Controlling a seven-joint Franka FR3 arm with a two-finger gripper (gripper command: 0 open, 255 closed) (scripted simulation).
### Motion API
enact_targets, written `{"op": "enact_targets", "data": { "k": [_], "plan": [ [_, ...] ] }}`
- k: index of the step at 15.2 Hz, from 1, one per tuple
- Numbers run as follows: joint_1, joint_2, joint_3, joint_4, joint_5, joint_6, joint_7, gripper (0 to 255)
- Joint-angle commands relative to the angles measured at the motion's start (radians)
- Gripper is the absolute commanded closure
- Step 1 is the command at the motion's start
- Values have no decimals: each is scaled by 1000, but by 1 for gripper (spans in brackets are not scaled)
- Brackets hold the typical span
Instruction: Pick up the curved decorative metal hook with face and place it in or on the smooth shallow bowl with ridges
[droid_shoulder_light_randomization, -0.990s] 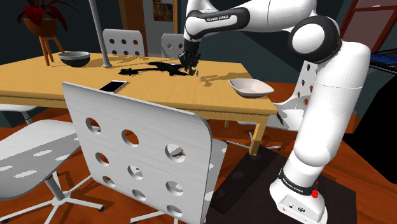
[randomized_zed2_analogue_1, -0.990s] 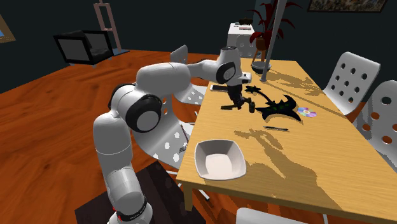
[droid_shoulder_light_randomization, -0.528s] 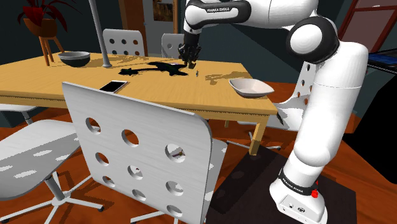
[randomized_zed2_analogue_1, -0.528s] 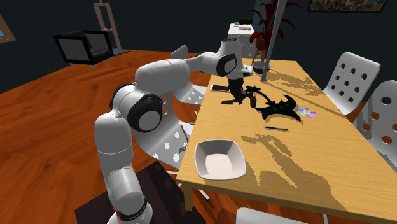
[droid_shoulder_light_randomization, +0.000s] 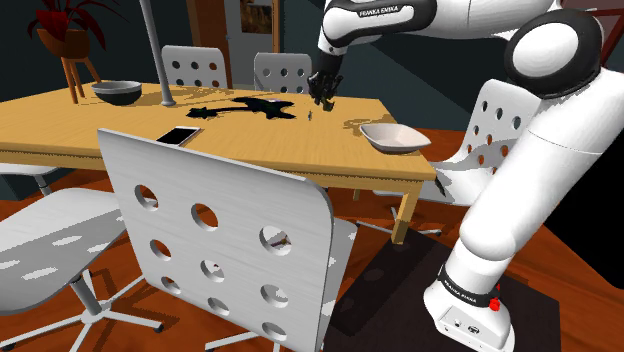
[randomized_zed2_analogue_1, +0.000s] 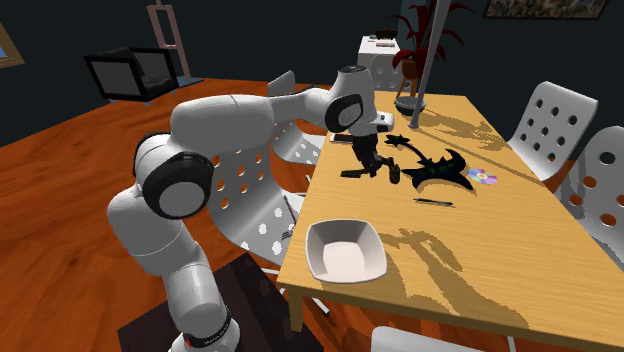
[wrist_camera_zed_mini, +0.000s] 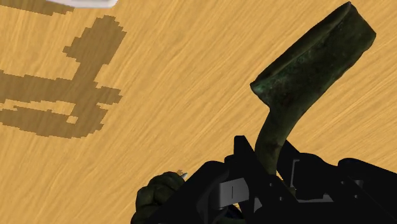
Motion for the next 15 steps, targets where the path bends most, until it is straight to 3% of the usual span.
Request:
{"op": "enact_targets", "data": {
  "k": [1,15],
  "plan": [
    [-11,-76,-15,-86,7,12,-29,255],
    [-92,-508,-167,-476,-14,-15,-245,255]
  ]
}}
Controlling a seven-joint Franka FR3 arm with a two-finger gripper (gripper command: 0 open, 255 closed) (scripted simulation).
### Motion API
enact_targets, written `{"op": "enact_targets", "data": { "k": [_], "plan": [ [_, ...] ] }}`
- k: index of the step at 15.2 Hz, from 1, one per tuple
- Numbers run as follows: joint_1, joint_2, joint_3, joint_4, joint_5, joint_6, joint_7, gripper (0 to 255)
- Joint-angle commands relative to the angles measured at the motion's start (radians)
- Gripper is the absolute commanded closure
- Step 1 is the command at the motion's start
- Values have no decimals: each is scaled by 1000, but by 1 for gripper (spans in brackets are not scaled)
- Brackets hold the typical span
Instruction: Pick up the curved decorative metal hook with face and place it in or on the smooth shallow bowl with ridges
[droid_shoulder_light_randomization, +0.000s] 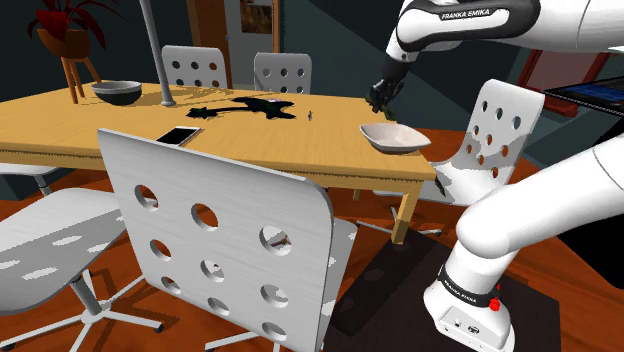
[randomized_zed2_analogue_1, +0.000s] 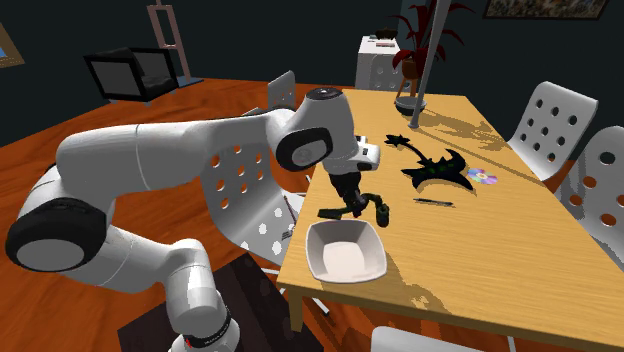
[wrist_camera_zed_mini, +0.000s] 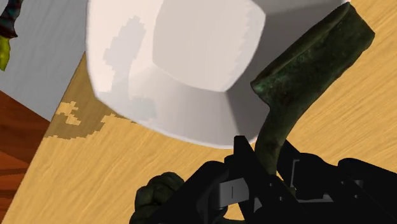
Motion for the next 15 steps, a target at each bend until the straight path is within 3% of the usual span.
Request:
{"op": "enact_targets", "data": {
  "k": [1,4,15],
  "plan": [
    [-15,-59,-26,-46,-11,-11,-34,255],
    [-38,-138,-66,-95,-33,-37,-85,255],
    [-47,-152,-80,-251,-48,106,-81,255]
  ]
}}
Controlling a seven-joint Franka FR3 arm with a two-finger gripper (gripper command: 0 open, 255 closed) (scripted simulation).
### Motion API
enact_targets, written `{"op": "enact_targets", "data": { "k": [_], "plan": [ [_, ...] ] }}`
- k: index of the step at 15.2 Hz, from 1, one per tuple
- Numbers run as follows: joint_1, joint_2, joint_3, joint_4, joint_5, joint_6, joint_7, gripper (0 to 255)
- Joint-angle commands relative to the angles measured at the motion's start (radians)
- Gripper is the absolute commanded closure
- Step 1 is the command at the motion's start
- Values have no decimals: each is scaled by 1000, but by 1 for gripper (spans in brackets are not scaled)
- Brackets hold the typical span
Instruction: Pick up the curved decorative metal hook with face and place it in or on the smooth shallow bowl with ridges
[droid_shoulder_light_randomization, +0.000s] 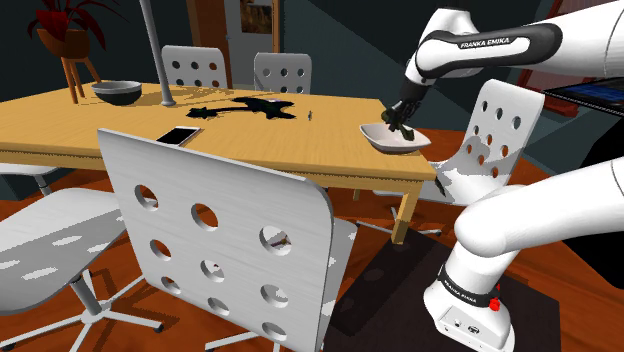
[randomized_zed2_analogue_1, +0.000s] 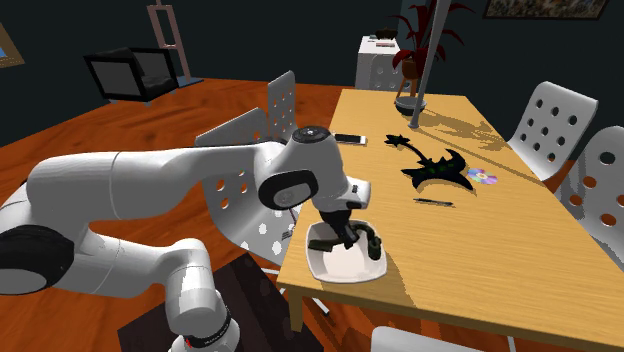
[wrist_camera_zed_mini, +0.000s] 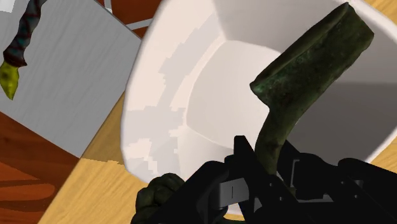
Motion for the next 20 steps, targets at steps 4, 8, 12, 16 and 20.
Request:
{"op": "enact_targets", "data": {
  "k": [4,8,12,16,20],
  "plan": [
    [-2,-3,-2,-30,-3,27,2,255],
    [-2,-3,-2,-30,-3,27,2,255],
    [-2,-3,-2,-30,-3,27,2,0],
    [-2,-27,8,20,2,-46,1,0],
    [-1,-42,16,68,6,-110,0,0]
  ]
}}
